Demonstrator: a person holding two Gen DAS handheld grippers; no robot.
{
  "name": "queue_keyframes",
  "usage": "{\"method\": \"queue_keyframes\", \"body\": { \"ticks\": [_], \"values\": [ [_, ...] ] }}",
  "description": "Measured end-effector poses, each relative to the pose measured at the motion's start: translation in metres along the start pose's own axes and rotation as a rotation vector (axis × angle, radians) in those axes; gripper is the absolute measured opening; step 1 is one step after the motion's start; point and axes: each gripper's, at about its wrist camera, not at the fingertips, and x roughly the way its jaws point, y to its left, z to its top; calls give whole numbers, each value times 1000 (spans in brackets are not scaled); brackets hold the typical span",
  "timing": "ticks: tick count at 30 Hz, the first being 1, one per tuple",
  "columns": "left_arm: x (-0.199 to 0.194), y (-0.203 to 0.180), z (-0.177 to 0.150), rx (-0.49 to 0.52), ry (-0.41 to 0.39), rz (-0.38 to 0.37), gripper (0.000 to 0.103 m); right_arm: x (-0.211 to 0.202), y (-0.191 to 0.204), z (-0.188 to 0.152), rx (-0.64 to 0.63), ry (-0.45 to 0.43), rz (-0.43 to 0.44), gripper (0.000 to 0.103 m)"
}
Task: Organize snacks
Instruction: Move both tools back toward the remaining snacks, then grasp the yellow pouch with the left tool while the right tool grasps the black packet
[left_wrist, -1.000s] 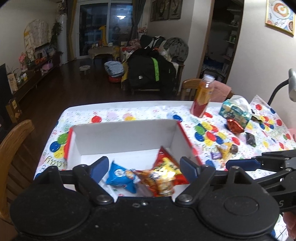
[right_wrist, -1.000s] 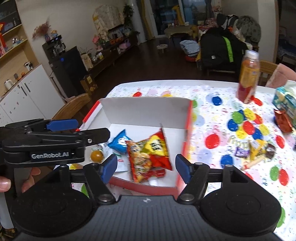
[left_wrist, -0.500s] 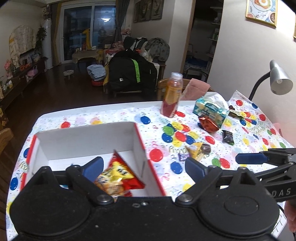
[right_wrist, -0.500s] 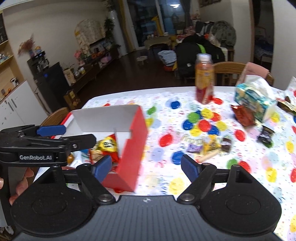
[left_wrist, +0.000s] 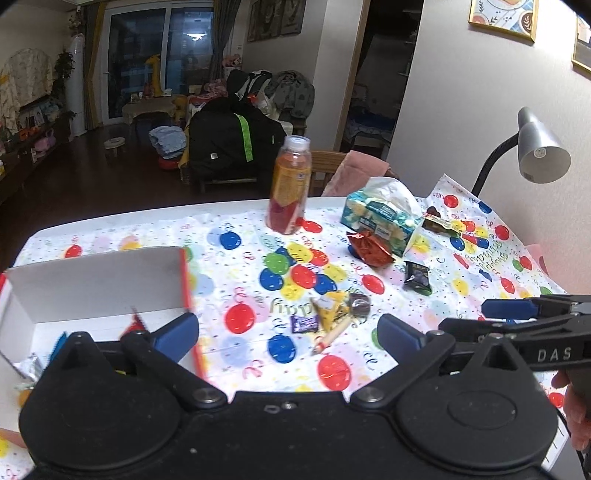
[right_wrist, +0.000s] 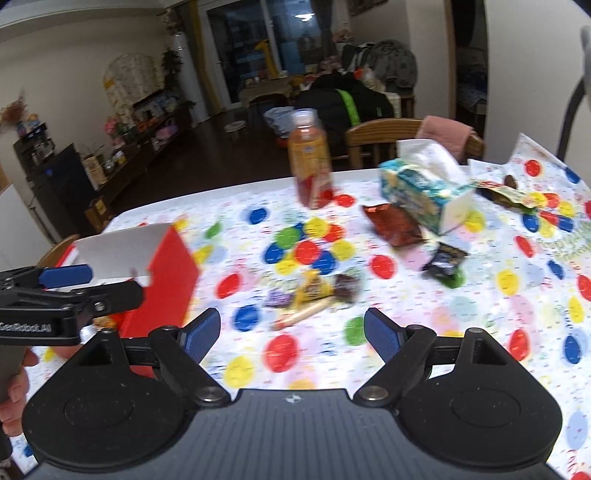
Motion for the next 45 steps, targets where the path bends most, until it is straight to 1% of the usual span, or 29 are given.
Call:
{"method": "queue_keyframes", "body": {
  "ticks": [4,9,15,23,26,32,38,39,42,44,45],
  "values": [
    [17,-17,0,9,1,5,103,8,-30,1,3,-3,-60,85],
    [47,-33,1,11,12,16,103,24,-75,3,62,10,-115,85],
    [85,-46,3,9,41,31,103,47,-117,11,103,28,-154,85],
    [129,-60,9,37,83,60,99,87,-151,25,139,47,-171,85],
    [145,-63,9,40,104,68,96,104,-159,30,148,59,-182,85],
    [169,-68,9,49,128,58,91,133,-177,39,194,85,-198,85],
    [195,-73,7,53,166,45,79,160,-185,45,222,112,-210,84],
    [198,-74,7,56,172,42,77,164,-185,46,225,116,-209,80],
    [209,-73,6,47,194,43,73,175,-188,47,248,131,-208,76],
    [215,-69,5,18,212,36,66,180,-190,48,263,136,-213,74],
    [217,-67,5,8,221,33,62,183,-191,48,268,139,-213,69]
  ]
}}
